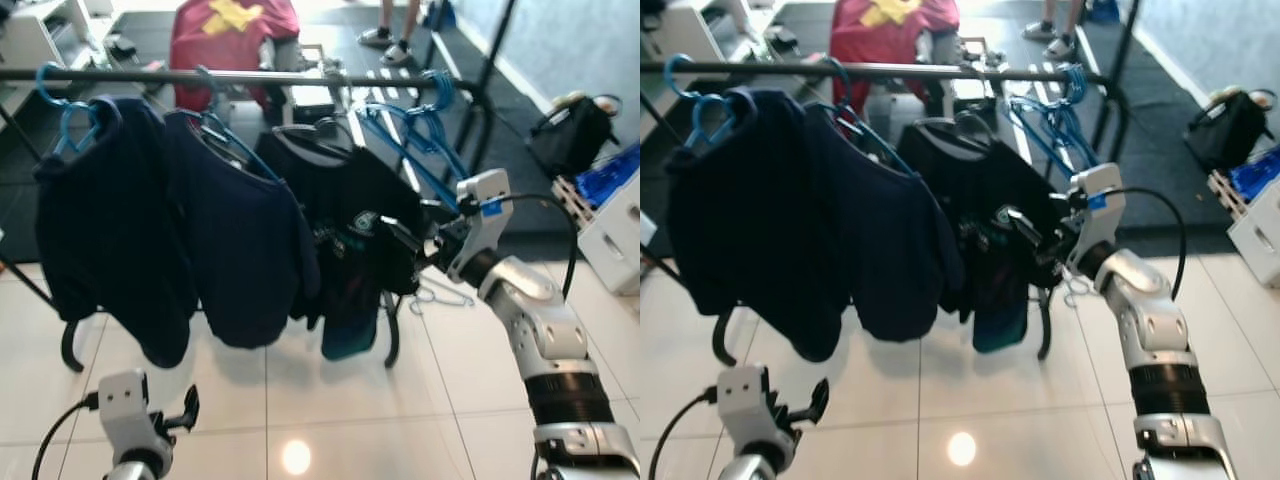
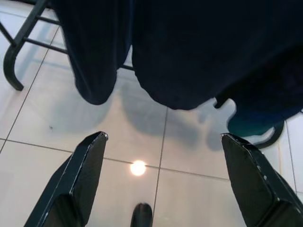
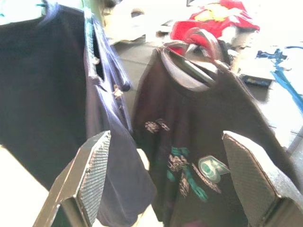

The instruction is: Hang hanger

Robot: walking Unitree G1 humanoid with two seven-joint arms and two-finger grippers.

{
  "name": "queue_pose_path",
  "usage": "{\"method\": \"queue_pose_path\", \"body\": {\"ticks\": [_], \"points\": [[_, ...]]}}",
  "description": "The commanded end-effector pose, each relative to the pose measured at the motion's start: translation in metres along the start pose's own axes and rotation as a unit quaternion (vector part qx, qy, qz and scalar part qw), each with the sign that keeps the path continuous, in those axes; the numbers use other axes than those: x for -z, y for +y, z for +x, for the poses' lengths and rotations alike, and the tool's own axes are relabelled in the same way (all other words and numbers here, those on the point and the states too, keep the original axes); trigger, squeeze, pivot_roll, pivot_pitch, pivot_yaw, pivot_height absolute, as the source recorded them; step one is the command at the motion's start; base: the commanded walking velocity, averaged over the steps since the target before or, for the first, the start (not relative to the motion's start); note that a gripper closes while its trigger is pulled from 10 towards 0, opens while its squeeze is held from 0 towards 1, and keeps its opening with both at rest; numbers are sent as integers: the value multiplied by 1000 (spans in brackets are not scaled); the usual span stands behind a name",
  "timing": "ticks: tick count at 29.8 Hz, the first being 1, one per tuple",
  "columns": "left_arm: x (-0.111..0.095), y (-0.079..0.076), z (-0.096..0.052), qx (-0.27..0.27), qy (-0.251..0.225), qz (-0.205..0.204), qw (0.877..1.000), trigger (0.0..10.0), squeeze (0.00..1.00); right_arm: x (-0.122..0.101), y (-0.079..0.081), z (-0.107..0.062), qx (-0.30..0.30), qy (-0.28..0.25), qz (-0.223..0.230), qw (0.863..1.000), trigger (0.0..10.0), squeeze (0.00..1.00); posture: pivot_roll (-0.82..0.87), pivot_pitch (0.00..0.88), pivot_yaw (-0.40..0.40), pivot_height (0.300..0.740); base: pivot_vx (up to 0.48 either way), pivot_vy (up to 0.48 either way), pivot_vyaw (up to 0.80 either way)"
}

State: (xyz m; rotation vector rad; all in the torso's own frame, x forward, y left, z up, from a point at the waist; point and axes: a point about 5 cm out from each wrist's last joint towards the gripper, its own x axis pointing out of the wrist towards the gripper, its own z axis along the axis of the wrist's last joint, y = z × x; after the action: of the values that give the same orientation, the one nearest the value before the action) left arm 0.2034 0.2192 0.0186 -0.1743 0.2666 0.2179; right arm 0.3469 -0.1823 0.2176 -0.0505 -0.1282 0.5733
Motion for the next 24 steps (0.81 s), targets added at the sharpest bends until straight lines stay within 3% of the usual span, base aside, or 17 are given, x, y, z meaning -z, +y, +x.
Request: {"method": "queue_pose_path", "body": {"ticks": [1,10,15,20,22,24], "points": [[5,1,-3,-1,8,1,1000,10000,0,1,-1,-4,-3,1,0,1000,10000,0,-147,160,-41,740,390,0,0],[5,1,-4,3,7,1,1000,10000,0,-4,-3,-3,-6,-4,-14,1000,10000,0,-144,163,-42,740,401,0,0],[5,1,-4,3,7,-3,1000,10000,0,-12,-12,-4,3,-9,-25,1000,10000,0,-143,165,-41,740,404,0,0],[5,2,-4,-2,6,-4,1000,10000,0,-8,-16,-6,-2,26,-51,998,10000,0,-142,165,-41,740,120,0,0],[5,3,-3,-10,2,-6,1000,10000,0,4,-18,-6,-4,75,-83,994,10000,0,-139,165,-42,740,0,0,0],[5,3,-3,-10,2,-6,1000,10000,0,4,-18,-6,-4,75,-83,994,10000,0,-139,165,-42,740,0,0,0]]}}
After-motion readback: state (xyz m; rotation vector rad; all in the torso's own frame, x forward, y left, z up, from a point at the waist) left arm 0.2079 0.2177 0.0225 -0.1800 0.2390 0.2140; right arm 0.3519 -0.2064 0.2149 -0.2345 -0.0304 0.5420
